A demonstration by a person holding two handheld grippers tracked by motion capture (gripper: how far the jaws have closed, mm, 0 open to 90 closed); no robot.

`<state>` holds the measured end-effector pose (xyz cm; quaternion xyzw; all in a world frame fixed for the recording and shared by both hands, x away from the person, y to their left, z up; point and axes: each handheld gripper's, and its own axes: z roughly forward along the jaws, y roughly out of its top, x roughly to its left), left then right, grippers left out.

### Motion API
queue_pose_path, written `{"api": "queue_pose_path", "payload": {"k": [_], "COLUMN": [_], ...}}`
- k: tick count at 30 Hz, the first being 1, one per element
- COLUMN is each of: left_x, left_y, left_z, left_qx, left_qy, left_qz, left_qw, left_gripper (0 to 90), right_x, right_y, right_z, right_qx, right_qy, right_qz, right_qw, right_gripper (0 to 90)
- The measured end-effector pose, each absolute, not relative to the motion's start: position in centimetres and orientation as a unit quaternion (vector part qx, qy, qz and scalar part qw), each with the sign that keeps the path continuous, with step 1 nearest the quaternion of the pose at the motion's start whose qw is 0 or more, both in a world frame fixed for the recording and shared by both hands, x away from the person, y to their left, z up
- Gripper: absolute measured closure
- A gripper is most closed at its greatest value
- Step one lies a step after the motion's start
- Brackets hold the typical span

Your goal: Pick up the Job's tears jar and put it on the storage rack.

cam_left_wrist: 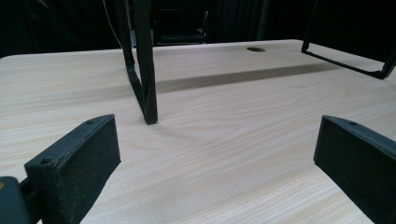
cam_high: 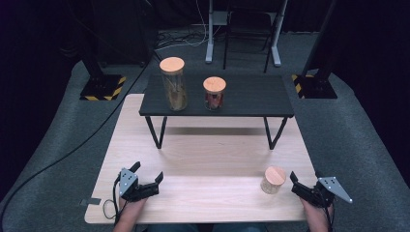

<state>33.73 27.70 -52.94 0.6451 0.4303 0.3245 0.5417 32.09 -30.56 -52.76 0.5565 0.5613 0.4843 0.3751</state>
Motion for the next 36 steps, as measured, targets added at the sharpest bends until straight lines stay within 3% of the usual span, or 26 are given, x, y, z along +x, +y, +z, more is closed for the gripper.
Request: {"api": "queue_pose_path", "payload": {"k": [36], "left_x": [33.7], "left_y": [27.7], "left_z": [-52.9], "left_qx": [0.646], "left_qy": [0.429], "left_qz": [0.325], "left_qw": [0.541], "left_gripper": [0.0], "right_x": [30.3], "right_y": [-29.4], "right_z": [-51.2], "right_qx": [0.524], "right_qy": [0.563], "right_qz": [0.510], "right_qw": [0.387], "right_gripper": [1.1]}}
